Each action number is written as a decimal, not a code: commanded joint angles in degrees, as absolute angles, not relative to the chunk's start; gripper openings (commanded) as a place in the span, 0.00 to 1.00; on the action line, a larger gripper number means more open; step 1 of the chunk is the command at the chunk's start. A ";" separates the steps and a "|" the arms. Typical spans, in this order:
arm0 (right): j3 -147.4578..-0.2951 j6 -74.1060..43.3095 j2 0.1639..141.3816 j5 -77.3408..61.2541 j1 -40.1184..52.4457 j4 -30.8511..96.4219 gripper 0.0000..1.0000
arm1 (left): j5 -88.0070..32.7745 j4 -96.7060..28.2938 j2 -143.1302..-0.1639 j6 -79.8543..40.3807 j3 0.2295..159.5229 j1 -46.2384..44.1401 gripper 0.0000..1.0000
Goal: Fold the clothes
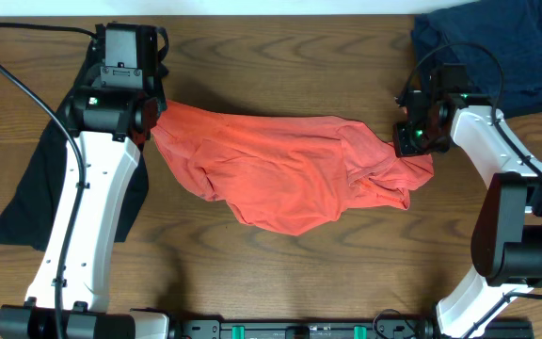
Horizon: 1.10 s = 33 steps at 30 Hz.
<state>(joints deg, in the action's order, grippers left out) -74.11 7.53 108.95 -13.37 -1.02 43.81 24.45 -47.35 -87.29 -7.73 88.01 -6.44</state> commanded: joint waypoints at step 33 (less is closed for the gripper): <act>-70.96 7.77 108.88 -15.49 -1.43 44.62 0.23 | 26.17 -47.72 -86.87 -8.47 88.36 -6.17 0.06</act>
